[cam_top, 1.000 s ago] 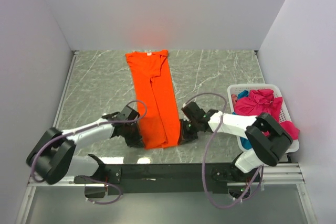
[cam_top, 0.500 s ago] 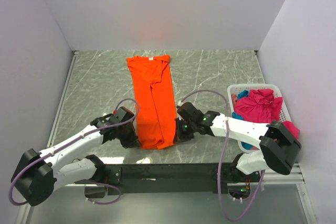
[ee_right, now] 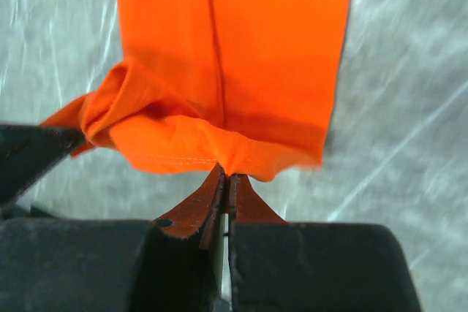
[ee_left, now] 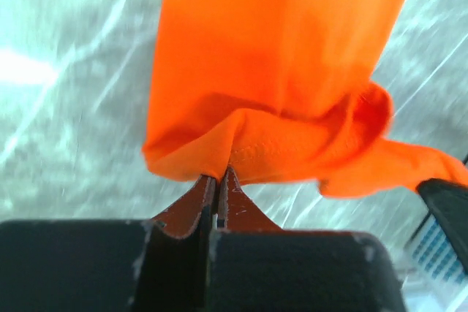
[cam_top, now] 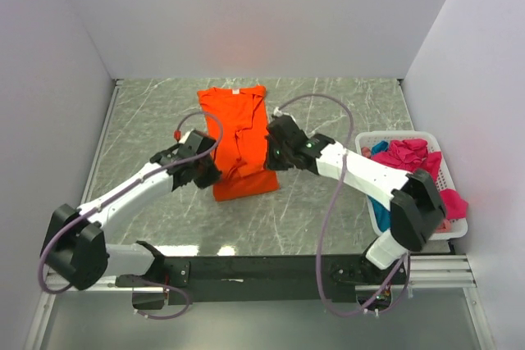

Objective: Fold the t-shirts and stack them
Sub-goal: Fold the tshirt

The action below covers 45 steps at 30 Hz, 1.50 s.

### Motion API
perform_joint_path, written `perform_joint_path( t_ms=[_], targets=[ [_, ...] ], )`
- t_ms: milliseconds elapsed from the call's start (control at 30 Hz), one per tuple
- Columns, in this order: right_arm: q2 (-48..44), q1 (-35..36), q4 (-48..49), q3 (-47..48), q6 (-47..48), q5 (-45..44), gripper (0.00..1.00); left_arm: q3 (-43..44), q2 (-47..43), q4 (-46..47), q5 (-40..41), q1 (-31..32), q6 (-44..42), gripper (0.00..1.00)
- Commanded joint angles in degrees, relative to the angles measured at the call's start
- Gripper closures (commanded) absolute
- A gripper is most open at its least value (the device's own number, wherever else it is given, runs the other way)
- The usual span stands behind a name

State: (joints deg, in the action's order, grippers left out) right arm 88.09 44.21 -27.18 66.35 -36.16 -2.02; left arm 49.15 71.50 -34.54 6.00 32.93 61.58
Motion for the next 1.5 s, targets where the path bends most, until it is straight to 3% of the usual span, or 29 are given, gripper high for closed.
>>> perform_joint_path(
  t_ms=[0,300,1000,1100,1133,1167,1200,1233,1300,1333,1467],
  targets=[
    [5.23,-1.66,-1.12,7.03,2.5,-5.54,1.0,7.09,4.06,3.87,4.72,-1.55,-3.57,0.99],
    [16.05,-4.74,-4.72,20.92,2.76,-8.09,1.0,16.06,13.82,4.14,5.86,-5.85,-6.65,0.99],
    [33.98,-11.51,-0.5,35.68,4.88,4.22,0.99,25.12,30.7,8.18,2.79,-12.18,-9.03,0.99],
    [37.49,-12.74,0.37,39.46,4.52,6.23,0.83,27.49,33.43,8.62,4.2,-13.5,-8.5,0.82],
    [39.24,-13.7,0.63,40.69,4.52,7.02,0.69,28.37,34.13,9.75,2.72,-14.03,-8.84,0.63],
    [40.3,-14.06,0.2,42.27,4.43,8.86,0.64,30.81,35.53,9.5,2.27,-15.16,-8.85,0.53],
    [41.44,-14.67,-0.24,45.94,4.43,9.92,0.61,32.14,36.07,9.15,1.91,-15.52,-8.85,0.45],
    [42.85,-15.28,-0.85,47.63,4.52,10.8,0.57,33.46,36.33,8.19,2.69,-15.79,-9.2,0.31],
    [43.21,-15.9,-2.79,50.45,4.87,11.51,0.53,36.01,35.73,6.95,3.66,-16.05,-9.02,0.16],
    [41.82,-15.9,-2.88,50.02,5.48,11.43,0.52,36.02,34.94,7.03,4.19,-16.05,-9.2,0.03],
    [33.65,-15.99,2.46,39.32,5.93,12.48,0.44,29.72,27.92,9.31,3.85,-16.05,-9.37,0.01]
  ],
)
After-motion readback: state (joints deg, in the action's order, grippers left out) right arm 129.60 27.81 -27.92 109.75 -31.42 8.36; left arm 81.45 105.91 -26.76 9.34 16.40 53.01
